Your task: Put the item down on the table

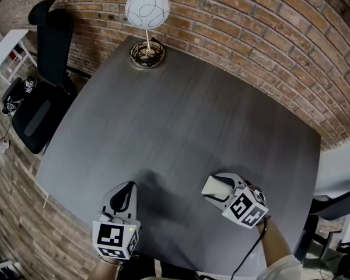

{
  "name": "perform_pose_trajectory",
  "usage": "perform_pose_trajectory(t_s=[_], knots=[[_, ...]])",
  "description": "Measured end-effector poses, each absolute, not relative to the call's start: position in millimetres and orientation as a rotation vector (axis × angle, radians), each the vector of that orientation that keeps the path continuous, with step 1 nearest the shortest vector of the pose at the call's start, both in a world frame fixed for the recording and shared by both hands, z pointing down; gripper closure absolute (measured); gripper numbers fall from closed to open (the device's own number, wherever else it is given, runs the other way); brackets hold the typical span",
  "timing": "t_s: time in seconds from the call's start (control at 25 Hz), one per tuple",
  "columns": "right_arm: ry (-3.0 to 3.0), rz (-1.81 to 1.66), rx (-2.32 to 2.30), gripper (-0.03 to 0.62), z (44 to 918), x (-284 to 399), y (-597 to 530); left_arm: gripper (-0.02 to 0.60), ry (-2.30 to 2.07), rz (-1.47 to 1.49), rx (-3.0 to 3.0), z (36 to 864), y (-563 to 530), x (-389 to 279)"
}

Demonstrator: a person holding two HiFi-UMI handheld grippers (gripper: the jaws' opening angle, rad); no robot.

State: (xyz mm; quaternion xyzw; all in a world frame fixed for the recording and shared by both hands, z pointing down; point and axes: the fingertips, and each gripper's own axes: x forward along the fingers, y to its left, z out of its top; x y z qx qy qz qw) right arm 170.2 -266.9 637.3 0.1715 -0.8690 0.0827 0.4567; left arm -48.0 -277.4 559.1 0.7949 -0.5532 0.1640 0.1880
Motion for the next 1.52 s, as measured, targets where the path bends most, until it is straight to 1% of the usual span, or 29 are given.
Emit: perform_pose_trajectory(t_s=[0.56, 1.08, 1.32, 1.52], knots=[[-2.104, 0.259, 0.385, 0.298, 651, 167, -267, 0.561, -1.581, 0.469, 2.204, 563, -277, -66], [-2.037, 0.335, 0.393, 0.290, 664, 165, -268, 0.561, -1.544, 0.473, 2.223, 555, -279, -65], [-2.159, 0.405, 0.611, 0.286, 640, 164, -287, 0.561, -1.529, 0.481, 2.248, 545, -286, -63], [-2.237, 0.575, 0.903, 0.287, 604, 182, -291, 0.561, -1.508, 0.469, 2.288, 532, -294, -50]])
